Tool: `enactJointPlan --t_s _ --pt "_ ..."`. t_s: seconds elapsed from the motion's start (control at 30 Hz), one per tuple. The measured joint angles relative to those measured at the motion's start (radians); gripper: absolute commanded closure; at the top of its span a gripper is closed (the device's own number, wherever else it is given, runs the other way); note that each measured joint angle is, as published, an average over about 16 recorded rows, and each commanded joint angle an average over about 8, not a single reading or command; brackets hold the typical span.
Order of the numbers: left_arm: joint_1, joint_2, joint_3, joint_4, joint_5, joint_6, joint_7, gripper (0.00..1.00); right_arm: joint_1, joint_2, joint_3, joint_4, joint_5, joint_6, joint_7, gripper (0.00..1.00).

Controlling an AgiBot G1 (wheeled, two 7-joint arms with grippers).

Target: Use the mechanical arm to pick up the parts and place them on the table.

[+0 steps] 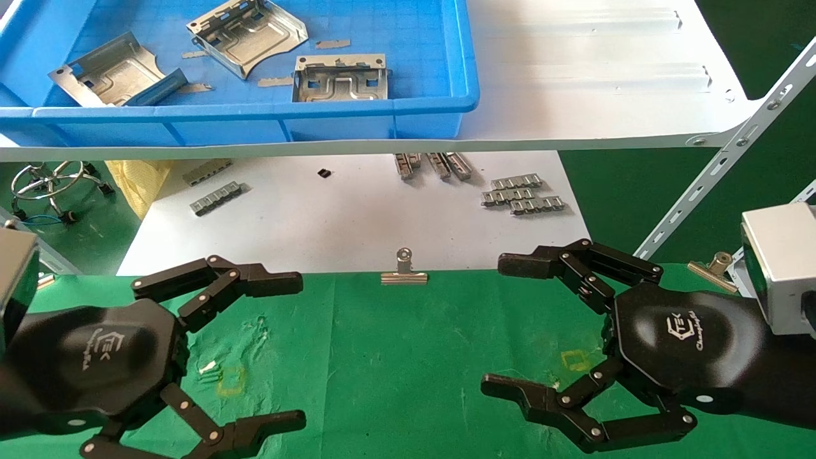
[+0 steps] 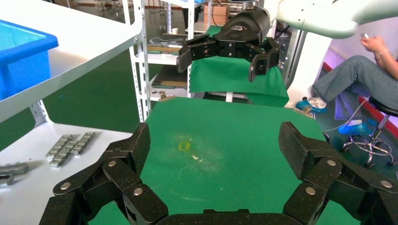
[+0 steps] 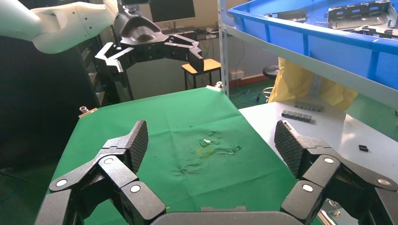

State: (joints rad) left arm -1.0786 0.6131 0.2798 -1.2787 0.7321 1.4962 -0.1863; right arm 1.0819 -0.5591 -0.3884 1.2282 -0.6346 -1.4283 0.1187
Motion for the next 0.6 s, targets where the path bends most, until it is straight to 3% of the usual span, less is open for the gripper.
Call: enactJointPlan --t_s 0.6 --pt "0.000 0.000 0.000 0.000 0.000 0.000 0.000 0.00 0.000 0.000 0.000 0.000 0.000 0.000 0.000 0.00"
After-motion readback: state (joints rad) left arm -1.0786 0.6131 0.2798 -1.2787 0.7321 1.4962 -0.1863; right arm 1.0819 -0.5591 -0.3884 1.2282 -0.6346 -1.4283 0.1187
